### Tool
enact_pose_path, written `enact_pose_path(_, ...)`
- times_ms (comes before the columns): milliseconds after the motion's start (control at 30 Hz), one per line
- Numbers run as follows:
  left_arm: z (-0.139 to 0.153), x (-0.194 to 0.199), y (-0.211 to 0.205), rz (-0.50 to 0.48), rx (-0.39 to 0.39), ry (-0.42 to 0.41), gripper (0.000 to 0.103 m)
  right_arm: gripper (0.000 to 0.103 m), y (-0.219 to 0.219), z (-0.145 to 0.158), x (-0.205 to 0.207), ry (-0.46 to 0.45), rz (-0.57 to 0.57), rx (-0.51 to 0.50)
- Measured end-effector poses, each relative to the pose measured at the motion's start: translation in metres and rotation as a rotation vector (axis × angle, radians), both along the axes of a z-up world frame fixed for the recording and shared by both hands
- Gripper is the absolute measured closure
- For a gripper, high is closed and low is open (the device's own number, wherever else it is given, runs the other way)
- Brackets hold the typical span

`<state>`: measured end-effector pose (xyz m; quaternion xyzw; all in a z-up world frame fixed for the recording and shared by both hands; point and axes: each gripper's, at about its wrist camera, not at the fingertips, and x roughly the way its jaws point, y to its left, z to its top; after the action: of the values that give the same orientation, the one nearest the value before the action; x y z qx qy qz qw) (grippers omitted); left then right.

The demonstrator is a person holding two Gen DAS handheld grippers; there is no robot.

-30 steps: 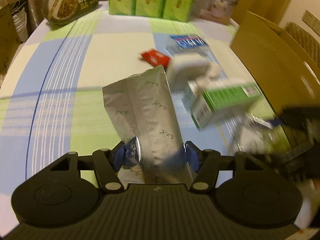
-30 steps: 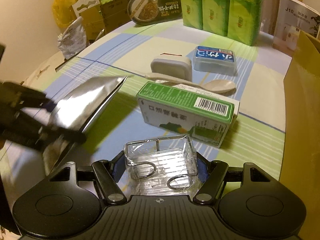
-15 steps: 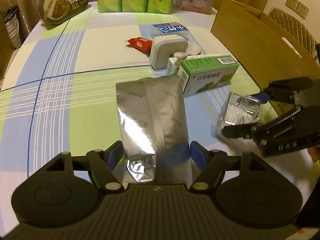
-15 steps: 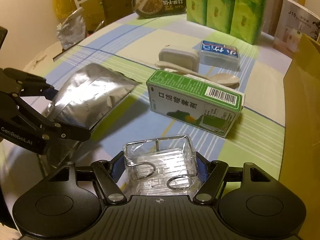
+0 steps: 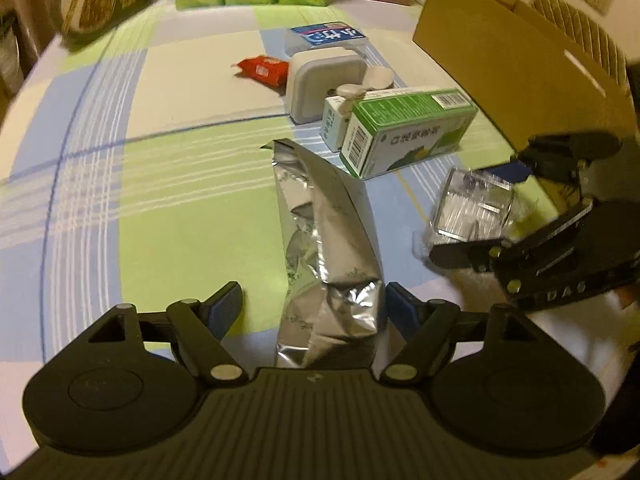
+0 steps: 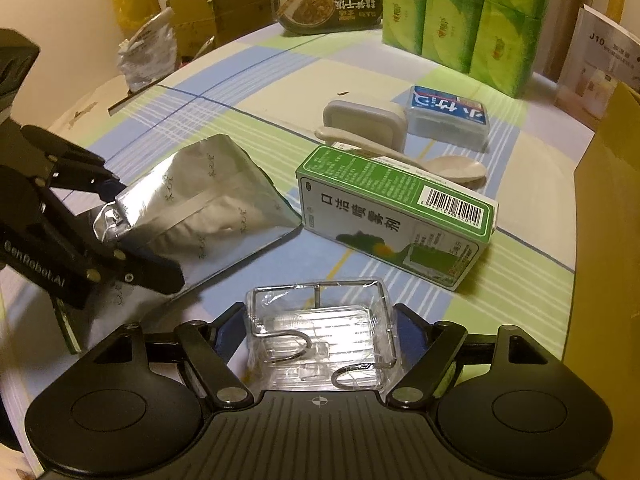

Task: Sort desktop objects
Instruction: 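Lift the clear tray and silver pouch and carry them toward the cardboard box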

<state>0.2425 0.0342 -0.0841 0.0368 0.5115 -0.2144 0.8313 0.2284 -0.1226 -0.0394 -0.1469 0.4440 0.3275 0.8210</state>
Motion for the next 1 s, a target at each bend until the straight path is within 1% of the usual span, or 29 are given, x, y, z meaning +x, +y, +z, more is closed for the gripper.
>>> enact_pose_path(133, -0.001, 0.007, 0.003, -0.011, -0.013, 0.026, 0.029, 0.028, 0.001, 0.000, 0.000, -0.004, 0.007, -0.009)
enact_pose_path(267, -0.003, 0.011, -0.002, -0.049, 0.005, 0.035, 0.030, 0.028, 0.002, 0.000, -0.001, -0.008, 0.014, -0.015)
enact_pose_path(367, -0.004, 0.012, -0.007, -0.079, 0.029, 0.031, 0.035, 0.028, 0.002, 0.000, -0.001, -0.006, 0.012, -0.015)
enact_pose_path(433, -0.003, 0.012, -0.010, -0.101, 0.029, 0.032, 0.048, 0.028, 0.001, 0.000, -0.001, -0.004, 0.011, -0.013)
enact_pose_path(467, -0.002, 0.011, -0.011, -0.111, 0.025, 0.035, 0.051, 0.028, 0.001, 0.000, -0.001, -0.003, 0.011, -0.012)
enact_pose_path(500, -0.002, 0.010, -0.013, -0.123, 0.025, 0.036, 0.057, 0.028, 0.000, 0.000, 0.000, -0.001, 0.012, -0.011)
enact_pose_path(633, -0.001, 0.006, -0.015, -0.156, 0.042, 0.025, 0.062, 0.028, -0.001, 0.000, 0.000, -0.001, 0.012, -0.009)
enact_pose_path(733, 0.000, 0.006, -0.012, -0.158, 0.038, 0.024, 0.063, 0.028, -0.001, 0.000, 0.001, -0.003, 0.014, -0.010)
enact_pose_path(833, 0.001, 0.005, -0.011, -0.166, 0.047, 0.020, 0.062, 0.028, -0.002, 0.000, 0.001, -0.003, 0.017, -0.011)
enact_pose_path(933, -0.001, 0.004, -0.017, -0.206, 0.092, 0.015, 0.057, 0.028, -0.001, -0.002, 0.000, -0.004, 0.024, -0.021)
enact_pose_path(1000, -0.001, 0.004, -0.023, -0.239, 0.131, 0.010, 0.056, 0.028, -0.001, -0.004, -0.001, 0.001, 0.026, -0.026)
